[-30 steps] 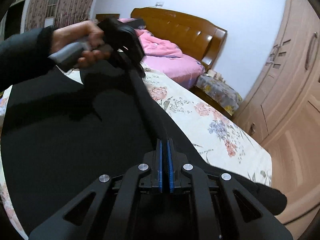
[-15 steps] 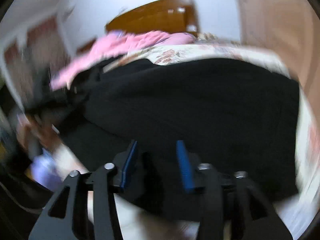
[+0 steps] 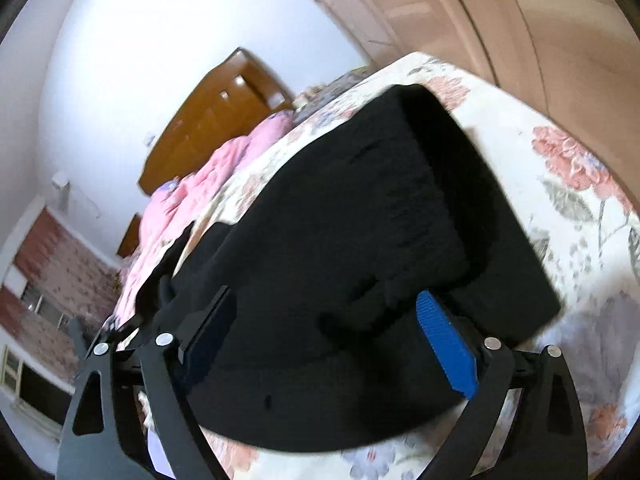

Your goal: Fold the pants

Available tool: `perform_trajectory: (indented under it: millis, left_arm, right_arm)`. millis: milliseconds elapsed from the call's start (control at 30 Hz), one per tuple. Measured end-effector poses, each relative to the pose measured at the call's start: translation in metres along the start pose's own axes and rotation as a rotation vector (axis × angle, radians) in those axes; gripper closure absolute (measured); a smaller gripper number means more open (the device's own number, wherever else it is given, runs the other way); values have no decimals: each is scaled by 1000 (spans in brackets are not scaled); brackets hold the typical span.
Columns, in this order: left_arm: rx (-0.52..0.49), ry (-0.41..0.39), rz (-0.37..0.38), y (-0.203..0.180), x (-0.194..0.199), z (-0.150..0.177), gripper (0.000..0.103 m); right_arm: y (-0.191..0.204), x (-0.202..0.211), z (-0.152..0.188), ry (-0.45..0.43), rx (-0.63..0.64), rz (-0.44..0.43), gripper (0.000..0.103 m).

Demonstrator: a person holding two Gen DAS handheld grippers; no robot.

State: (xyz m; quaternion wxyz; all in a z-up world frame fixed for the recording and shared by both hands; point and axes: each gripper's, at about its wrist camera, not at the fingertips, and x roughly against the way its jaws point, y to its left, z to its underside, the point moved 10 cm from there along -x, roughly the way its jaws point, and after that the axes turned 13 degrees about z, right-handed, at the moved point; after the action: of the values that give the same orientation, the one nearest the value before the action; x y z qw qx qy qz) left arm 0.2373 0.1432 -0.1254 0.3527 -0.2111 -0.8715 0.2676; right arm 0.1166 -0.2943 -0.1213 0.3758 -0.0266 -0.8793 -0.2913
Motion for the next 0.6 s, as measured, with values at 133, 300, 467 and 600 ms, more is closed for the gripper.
perform_trajectory:
  millis: [133,300,467,600]
  left_arm:
    - [39,-11,3,9,2,-15,3]
    - [76,-22,-14,26,1,-31,3]
    - [75,37,-75,36,-18,-41,3]
    - [110,50,-93,47,-23,-45,45]
  right_arm:
    - [-17,4,-3,-1,-90,4,31]
    - [-20,-2,-21,-26,-124,54,29]
    - [-13,-12,-31,-39,-86,73,31]
    - [-10,-11,-35,-56,-23,87,49]
